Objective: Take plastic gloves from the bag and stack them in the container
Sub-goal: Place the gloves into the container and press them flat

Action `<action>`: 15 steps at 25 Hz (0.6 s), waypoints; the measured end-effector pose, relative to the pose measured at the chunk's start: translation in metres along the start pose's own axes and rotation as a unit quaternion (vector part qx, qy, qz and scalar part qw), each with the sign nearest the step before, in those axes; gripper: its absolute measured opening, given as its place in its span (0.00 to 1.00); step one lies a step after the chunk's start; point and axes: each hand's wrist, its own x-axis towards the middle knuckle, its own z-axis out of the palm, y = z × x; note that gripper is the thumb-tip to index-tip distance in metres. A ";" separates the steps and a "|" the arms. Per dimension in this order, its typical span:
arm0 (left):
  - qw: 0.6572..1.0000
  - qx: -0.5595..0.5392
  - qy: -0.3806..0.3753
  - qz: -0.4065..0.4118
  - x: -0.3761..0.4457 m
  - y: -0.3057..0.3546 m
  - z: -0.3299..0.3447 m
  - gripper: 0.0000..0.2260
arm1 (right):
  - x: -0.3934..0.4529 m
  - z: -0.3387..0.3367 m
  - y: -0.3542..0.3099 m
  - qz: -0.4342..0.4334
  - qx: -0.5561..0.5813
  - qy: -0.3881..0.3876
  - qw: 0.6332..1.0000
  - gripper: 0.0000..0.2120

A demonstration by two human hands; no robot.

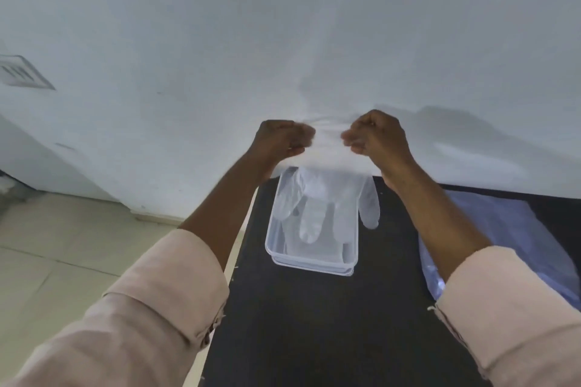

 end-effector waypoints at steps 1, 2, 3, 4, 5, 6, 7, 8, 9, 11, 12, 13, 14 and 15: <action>1.000 0.004 0.011 0.003 0.011 0.005 -0.003 0.05 | 0.013 0.004 -0.001 -0.022 -0.025 0.013 0.999 0.06; 1.000 0.002 0.022 0.008 0.019 0.009 -0.005 0.04 | 0.023 0.009 -0.003 -0.048 -0.050 0.027 0.997 0.05; 0.999 -0.005 0.033 0.016 0.026 0.014 -0.006 0.03 | 0.030 0.012 -0.005 -0.077 -0.066 0.039 0.994 0.04; 0.999 -0.017 0.040 0.029 0.032 0.016 -0.006 0.02 | 0.034 0.014 -0.009 -0.109 -0.078 0.051 0.990 0.06; 0.997 -0.033 0.040 0.052 0.036 0.018 -0.004 0.02 | 0.036 0.015 -0.011 -0.144 -0.081 0.068 0.984 0.07; 0.995 -0.049 0.040 0.082 0.037 0.020 -0.002 0.02 | 0.035 0.015 -0.013 -0.181 -0.082 0.088 0.976 0.07; 0.991 -0.056 0.042 0.113 0.038 0.017 -0.002 0.02 | 0.032 0.015 -0.014 -0.218 -0.085 0.104 0.967 0.07; 0.987 -0.046 0.044 0.145 0.038 0.011 -0.004 0.03 | 0.028 0.017 -0.012 -0.249 -0.089 0.111 0.958 0.06; 0.984 -0.022 0.041 0.171 0.037 0.002 -0.006 0.04 | 0.022 0.018 -0.005 -0.273 -0.094 0.105 0.952 0.06; 0.982 0.039 0.019 0.183 0.035 -0.027 -0.010 0.04 | 0.010 0.020 0.020 -0.284 -0.111 0.078 0.949 0.06; 0.982 0.068 0.014 0.175 0.033 -0.045 -0.012 0.04 | 0.004 0.022 0.037 -0.283 -0.126 0.059 0.949 0.06; 0.981 0.096 0.009 0.167 0.030 -0.063 -0.015 0.05 | -0.001 0.022 0.054 -0.281 -0.144 0.037 0.948 0.06; 0.975 0.137 0.007 0.172 0.026 -0.080 -0.017 0.06 | -0.006 0.023 0.071 -0.278 -0.168 0.015 0.946 0.06; 0.962 0.193 0.006 0.195 0.023 -0.099 -0.019 0.07 | -0.010 0.023 0.089 -0.274 -0.195 -0.007 0.942 0.06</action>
